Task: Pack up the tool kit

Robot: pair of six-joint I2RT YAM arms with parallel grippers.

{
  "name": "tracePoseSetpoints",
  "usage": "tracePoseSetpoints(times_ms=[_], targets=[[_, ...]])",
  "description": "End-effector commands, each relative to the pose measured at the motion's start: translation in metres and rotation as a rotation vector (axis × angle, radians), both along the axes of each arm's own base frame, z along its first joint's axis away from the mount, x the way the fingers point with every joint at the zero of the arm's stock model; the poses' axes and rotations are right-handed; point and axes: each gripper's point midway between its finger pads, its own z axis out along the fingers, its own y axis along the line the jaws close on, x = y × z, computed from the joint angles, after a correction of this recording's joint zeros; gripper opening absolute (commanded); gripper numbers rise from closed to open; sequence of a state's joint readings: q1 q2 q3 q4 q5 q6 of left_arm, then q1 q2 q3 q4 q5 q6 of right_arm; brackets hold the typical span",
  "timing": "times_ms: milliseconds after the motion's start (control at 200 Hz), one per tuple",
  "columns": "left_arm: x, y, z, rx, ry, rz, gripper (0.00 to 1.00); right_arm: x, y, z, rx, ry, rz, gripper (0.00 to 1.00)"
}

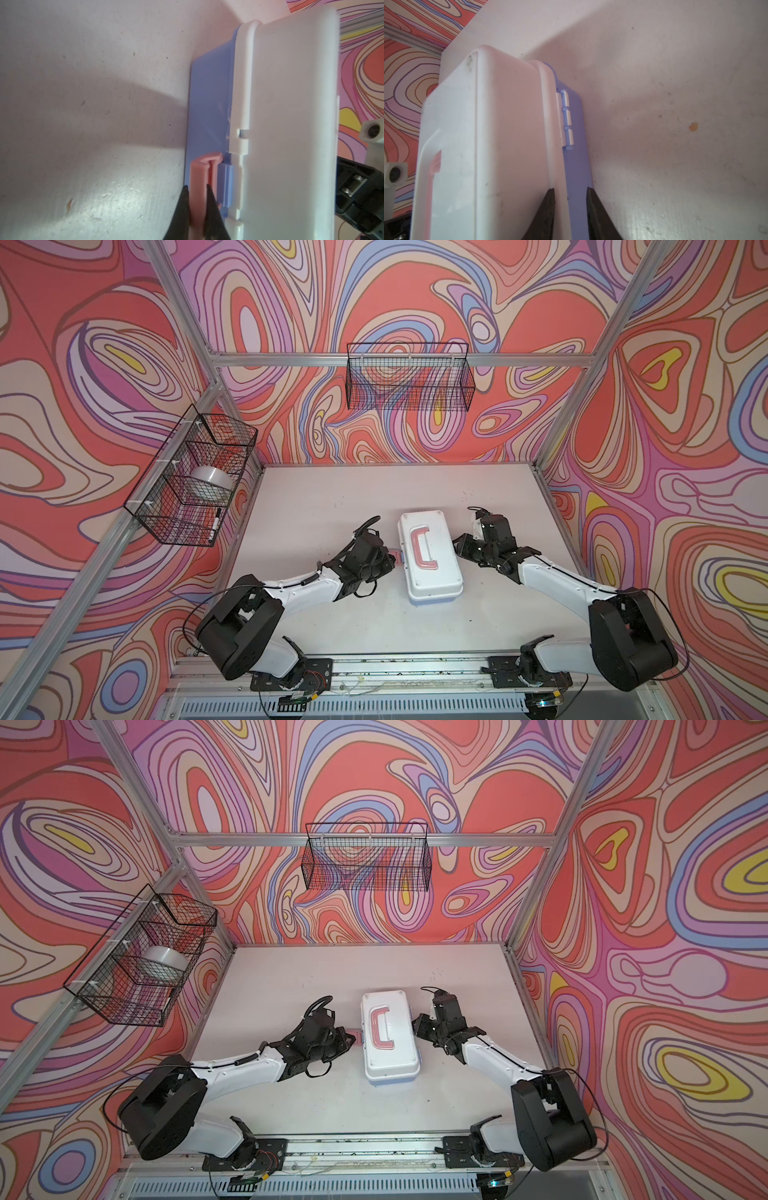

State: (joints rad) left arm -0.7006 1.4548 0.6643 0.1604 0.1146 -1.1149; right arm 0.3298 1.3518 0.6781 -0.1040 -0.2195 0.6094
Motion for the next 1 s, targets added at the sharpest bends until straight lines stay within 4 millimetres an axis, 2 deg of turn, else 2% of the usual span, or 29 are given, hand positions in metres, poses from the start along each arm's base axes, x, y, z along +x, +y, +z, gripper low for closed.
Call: tracePoseSetpoints(times_ms=[0, 110, 290, 471, 641, 786, 992], targets=[[0.002, -0.046, 0.055, -0.231, -0.057, -0.127, 0.0, -0.018, 0.024, -0.012, 0.025, 0.078, 0.087, 0.28], [0.001, -0.049, 0.054, -0.266, -0.04, -0.13, 0.0, -0.019, 0.027, -0.01, 0.021, 0.076, 0.091, 0.28], [0.001, -0.046, 0.056, -0.183, -0.063, -0.166, 0.0, -0.022, 0.029, -0.014, 0.011, 0.084, 0.091, 0.28], [-0.002, -0.043, 0.057, -0.165, -0.081, -0.179, 0.11, -0.022, 0.03, -0.014, 0.003, 0.082, 0.093, 0.28], [-0.004, -0.043, 0.05, -0.176, -0.079, -0.183, 0.17, -0.021, 0.032, -0.014, 0.003, 0.079, 0.097, 0.28], [-0.005, -0.043, 0.051, -0.181, -0.092, -0.188, 0.29, -0.022, 0.033, -0.015, -0.001, 0.08, 0.102, 0.28], [-0.006, -0.039, 0.049, -0.176, -0.094, -0.176, 0.29, -0.021, 0.033, -0.013, -0.007, 0.074, 0.1, 0.28]])
